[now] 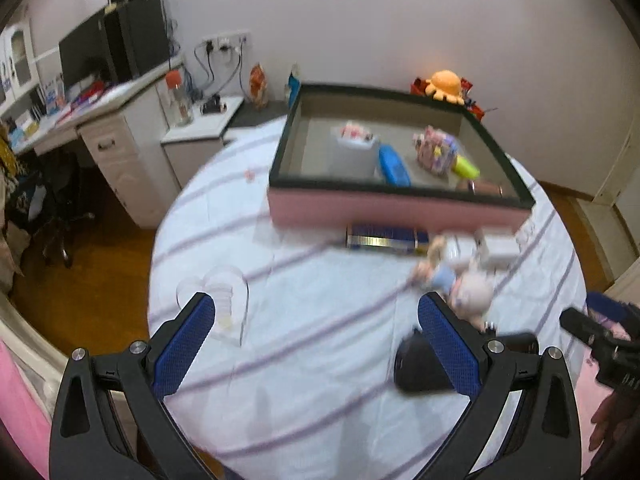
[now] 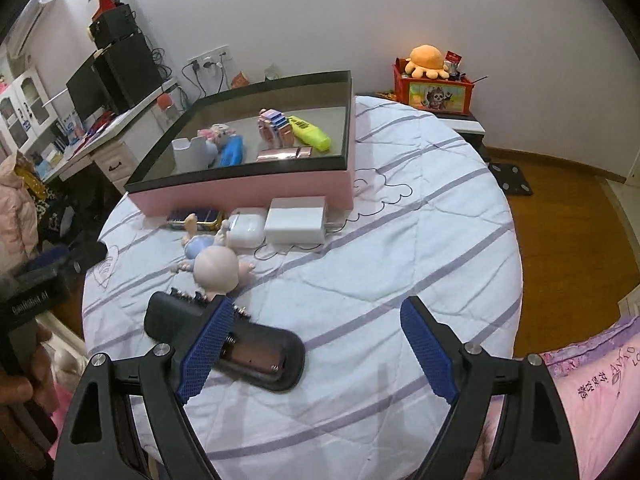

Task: Organize rigid objects
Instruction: 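Withdraw both grippers from the box toward the remaining items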

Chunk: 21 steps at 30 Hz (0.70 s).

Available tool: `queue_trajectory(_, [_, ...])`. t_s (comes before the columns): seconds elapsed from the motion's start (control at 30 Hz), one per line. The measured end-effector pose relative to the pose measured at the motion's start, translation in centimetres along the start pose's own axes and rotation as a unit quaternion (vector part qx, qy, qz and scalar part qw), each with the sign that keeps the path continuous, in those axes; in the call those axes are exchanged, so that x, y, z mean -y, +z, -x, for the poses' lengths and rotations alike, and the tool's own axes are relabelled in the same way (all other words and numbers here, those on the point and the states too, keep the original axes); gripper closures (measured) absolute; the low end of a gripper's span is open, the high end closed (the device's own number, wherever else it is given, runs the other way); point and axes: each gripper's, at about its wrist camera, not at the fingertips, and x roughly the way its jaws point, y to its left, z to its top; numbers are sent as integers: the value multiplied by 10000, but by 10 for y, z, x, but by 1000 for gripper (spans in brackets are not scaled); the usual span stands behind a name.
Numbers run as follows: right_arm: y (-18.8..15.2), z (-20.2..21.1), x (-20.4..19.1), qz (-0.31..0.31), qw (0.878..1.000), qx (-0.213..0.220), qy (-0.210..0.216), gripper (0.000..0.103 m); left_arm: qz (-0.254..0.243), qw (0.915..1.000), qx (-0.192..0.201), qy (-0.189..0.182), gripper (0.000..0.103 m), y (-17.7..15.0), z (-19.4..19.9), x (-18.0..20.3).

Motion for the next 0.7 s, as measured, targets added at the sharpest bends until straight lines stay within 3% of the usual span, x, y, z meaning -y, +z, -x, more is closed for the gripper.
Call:
queue_trajectory(0.43, [1, 3, -16, 196, 9998, 26, 2, 16, -45, 10000, -31, -14, 0, -12, 6, 1])
queue_trajectory(0.7, [8, -23, -31, 440, 9987, -243, 107, 16, -31, 9999, -137, -16, 0, -9, -7, -3])
